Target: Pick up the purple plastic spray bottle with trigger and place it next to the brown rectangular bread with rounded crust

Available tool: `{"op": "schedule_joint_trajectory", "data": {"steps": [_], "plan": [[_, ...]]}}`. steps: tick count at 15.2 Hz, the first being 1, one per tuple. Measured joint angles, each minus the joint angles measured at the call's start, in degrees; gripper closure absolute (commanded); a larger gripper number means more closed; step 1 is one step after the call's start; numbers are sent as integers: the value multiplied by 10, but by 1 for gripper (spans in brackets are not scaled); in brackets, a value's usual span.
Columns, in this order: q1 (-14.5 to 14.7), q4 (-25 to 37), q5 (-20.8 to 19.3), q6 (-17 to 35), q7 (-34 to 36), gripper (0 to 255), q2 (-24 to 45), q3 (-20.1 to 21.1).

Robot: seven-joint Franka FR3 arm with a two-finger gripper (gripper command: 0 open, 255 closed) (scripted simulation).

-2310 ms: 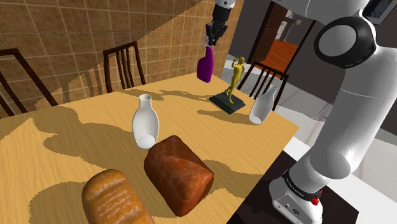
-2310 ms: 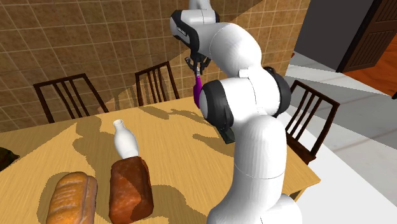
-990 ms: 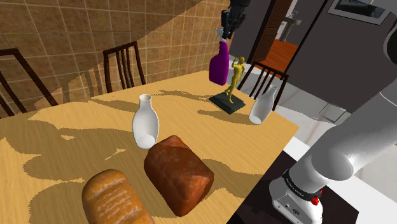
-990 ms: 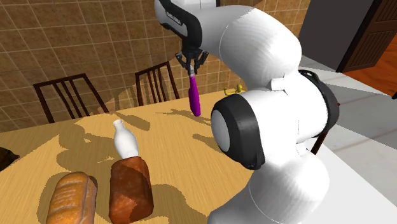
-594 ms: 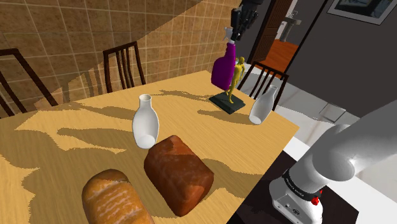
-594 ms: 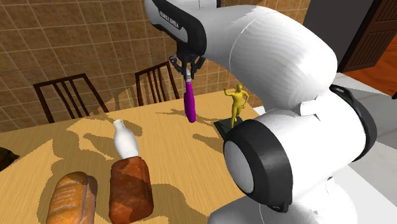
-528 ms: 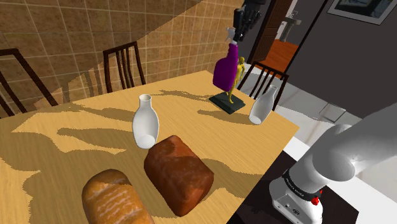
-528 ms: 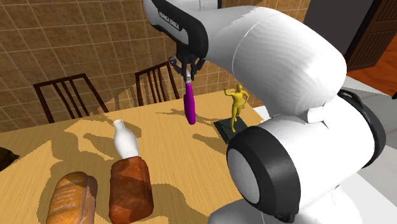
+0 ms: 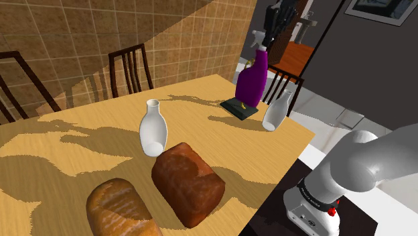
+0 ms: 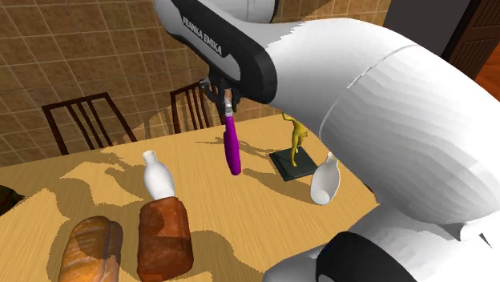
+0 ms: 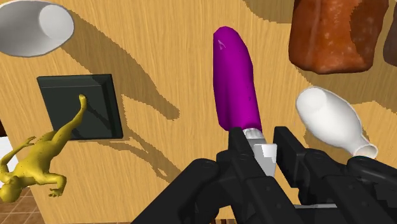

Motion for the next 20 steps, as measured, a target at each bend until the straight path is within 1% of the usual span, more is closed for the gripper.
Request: {"op": "schedule_joint_trajectory", "data": {"steps": [1, 6, 10, 15, 20], "plan": [[3, -12, 4, -7, 6, 255, -19, 4], [18, -34, 28, -49, 44, 255, -86, 29], [29, -22, 48, -94, 78, 255, -121, 52], [35, -66, 58, -79, 86, 255, -151, 59], [39, -122, 63, -46, 85, 255, -174, 62]]}}
